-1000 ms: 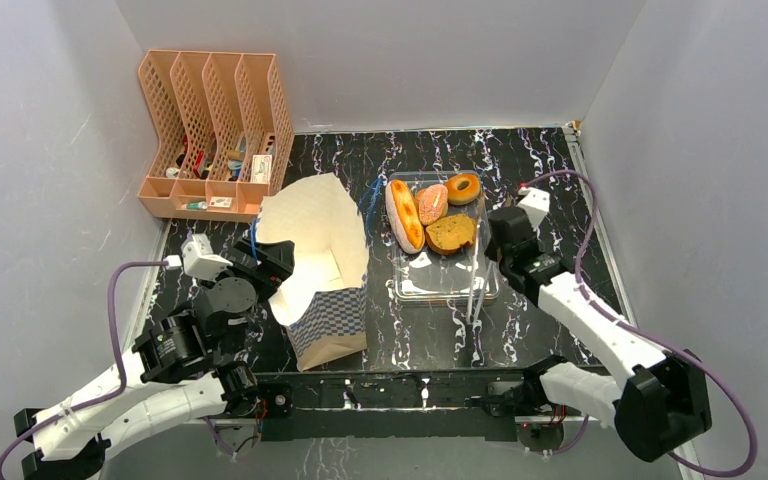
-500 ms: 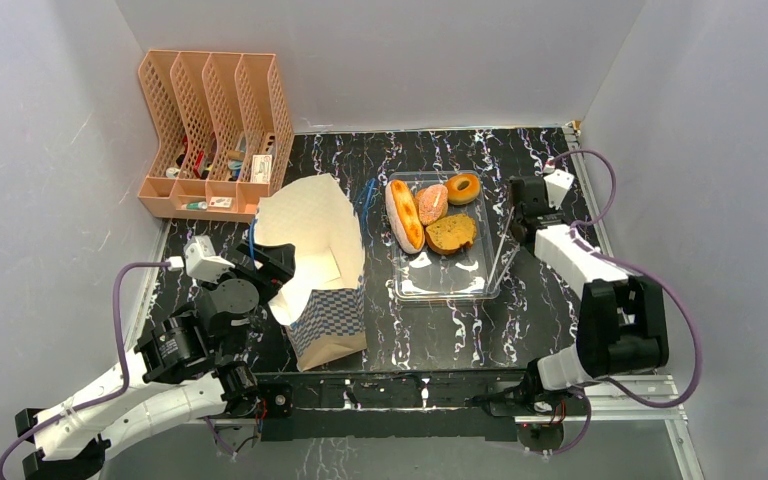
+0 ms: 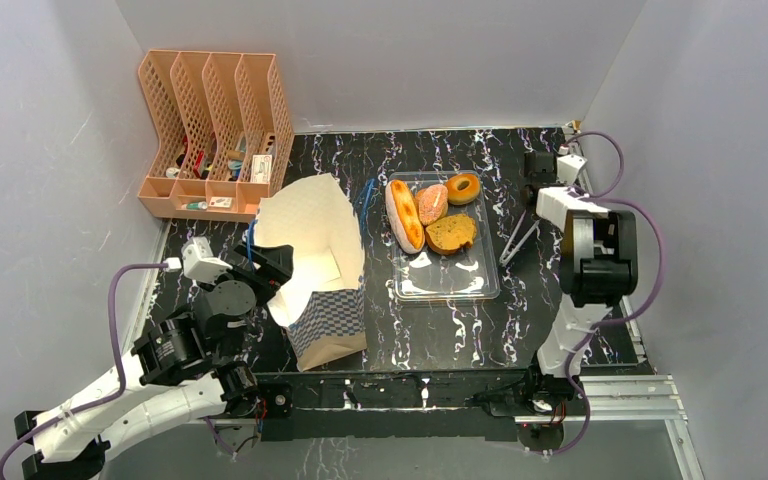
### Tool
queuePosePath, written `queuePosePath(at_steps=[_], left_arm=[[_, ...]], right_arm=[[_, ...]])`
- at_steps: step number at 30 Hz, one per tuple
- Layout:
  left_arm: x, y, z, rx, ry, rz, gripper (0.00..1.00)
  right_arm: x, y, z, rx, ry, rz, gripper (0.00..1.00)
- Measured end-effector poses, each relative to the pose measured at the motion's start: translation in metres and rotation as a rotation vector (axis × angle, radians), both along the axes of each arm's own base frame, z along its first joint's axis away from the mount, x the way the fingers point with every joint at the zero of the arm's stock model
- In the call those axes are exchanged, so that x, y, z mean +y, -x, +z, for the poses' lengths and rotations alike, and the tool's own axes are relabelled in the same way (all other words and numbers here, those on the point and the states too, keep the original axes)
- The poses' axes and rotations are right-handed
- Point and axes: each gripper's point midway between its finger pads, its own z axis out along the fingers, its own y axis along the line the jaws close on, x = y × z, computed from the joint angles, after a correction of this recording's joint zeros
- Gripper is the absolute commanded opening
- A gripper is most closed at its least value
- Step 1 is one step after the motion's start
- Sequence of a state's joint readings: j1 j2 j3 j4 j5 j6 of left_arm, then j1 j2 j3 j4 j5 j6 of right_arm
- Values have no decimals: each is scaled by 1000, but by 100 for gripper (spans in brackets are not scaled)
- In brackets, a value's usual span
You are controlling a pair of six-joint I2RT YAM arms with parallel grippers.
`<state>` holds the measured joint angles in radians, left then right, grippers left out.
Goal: Take the fake bread out of the paper bag
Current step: Place the clamp at the corner of the board.
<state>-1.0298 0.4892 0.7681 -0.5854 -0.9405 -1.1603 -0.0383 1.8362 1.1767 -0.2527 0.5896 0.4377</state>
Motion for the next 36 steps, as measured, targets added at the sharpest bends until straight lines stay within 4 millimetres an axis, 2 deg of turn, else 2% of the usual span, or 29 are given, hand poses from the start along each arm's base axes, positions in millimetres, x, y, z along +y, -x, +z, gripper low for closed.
queuePosePath(at_steps=[4, 8, 9, 12, 15, 17, 20, 22, 24, 26, 28, 31, 34, 36], left_arm=[[0, 0, 0, 1, -4, -3, 85], [-2, -1, -4, 5, -22, -6, 85], [-4, -2, -5, 7, -29, -7, 85], [-6, -4, -9, 11, -48, -11, 85], [-9, -5, -11, 8, -59, -15, 85], [-10, -6, -11, 6, -64, -19, 85], [-11, -6, -11, 6, -68, -25, 85], [-12, -6, -10, 5, -67, -29, 85], [-12, -6, -10, 4, -64, -33, 85], [-12, -5, -9, 1, -60, -36, 85], [-12, -5, -8, -3, -58, -39, 85], [-13, -5, -7, -9, -60, -45, 84], [-15, -7, -6, -16, -61, -49, 84], [-18, -8, -7, -18, -66, -53, 84]], right_arm=[[-11, -19, -22, 51, 25, -10, 2], [-12, -36, -37, 72, 29, -5, 11], [-12, -39, -38, 69, 27, -3, 15], [-9, -43, -39, 60, 10, 5, 40], [-7, -46, -38, 47, -5, -1, 61], [-6, -46, -36, 37, -11, -9, 67], [-5, -41, -29, 19, -23, -19, 69], [-3, -34, -15, -9, -30, -26, 69], [1, -31, 7, -55, -34, -24, 69], [7, -29, 39, -132, -37, -16, 69], [21, -26, 70, -208, -38, 11, 70], [69, -13, 112, -316, -37, 110, 70], [127, 8, 127, -363, -53, 244, 69], [165, 29, 126, -363, -74, 345, 69]])
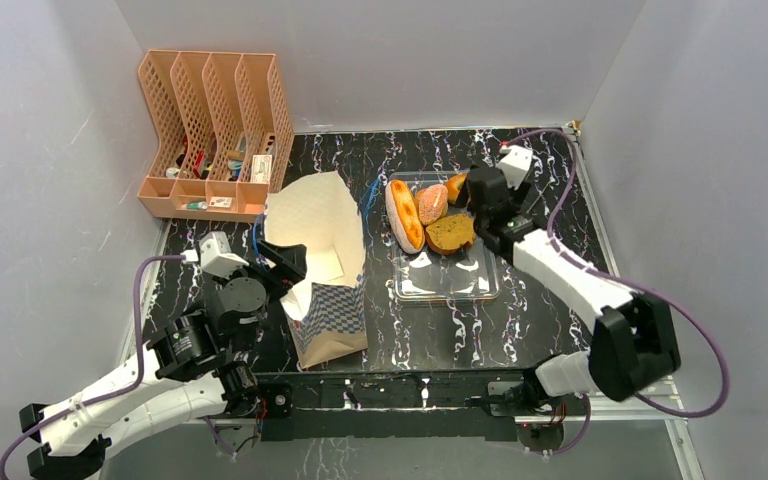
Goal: Take the fake bread out of the paper bag
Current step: Place the clamp at the corner of the board, then move the paper bag to the center of the board.
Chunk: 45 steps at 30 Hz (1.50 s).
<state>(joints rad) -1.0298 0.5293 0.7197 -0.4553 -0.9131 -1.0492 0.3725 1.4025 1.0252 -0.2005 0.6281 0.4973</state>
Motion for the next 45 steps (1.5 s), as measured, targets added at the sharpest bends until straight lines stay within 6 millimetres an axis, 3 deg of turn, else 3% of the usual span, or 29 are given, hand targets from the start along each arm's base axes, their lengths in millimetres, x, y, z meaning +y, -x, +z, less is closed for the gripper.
queuePosePath(at_steps=[5, 9, 12, 20, 27, 29, 33, 39, 40, 41, 42, 45], left_arm=[[-5, -4, -3, -11, -10, -5, 83], [-11, -9, -3, -28, -17, -3, 83], [-19, -15, -6, -39, -28, -1, 83], [-45, -37, -11, -55, -61, -1, 83], [-58, -72, -16, -21, -59, 17, 83], [-60, -83, -17, -10, -50, 19, 83], [-66, -100, -16, 3, -37, 13, 83], [-73, -104, -14, 4, -31, -20, 83], [-74, -105, -13, 1, -28, -25, 83], [-76, -105, -12, 0, -25, -33, 83], [-78, -105, -9, -4, -21, -42, 83], [-81, -104, -7, -7, -13, -63, 83]], right_arm=[[48, 53, 8, -28, -20, 164, 69], [72, 86, 35, -100, -64, 243, 69], [83, 101, 43, -126, -88, 274, 69], [105, 137, 13, -50, -59, 343, 69], [133, 170, 17, -58, -88, 445, 72], [143, 182, 16, -53, -91, 473, 72], [172, 225, 6, -22, -93, 584, 68], [199, 297, -24, 48, -59, 718, 49], [203, 307, -27, 54, -53, 737, 39], [213, 317, -33, 65, -46, 747, 14], [213, 316, -39, 64, -27, 724, 2], [233, 315, -53, 50, 24, 726, 0]])
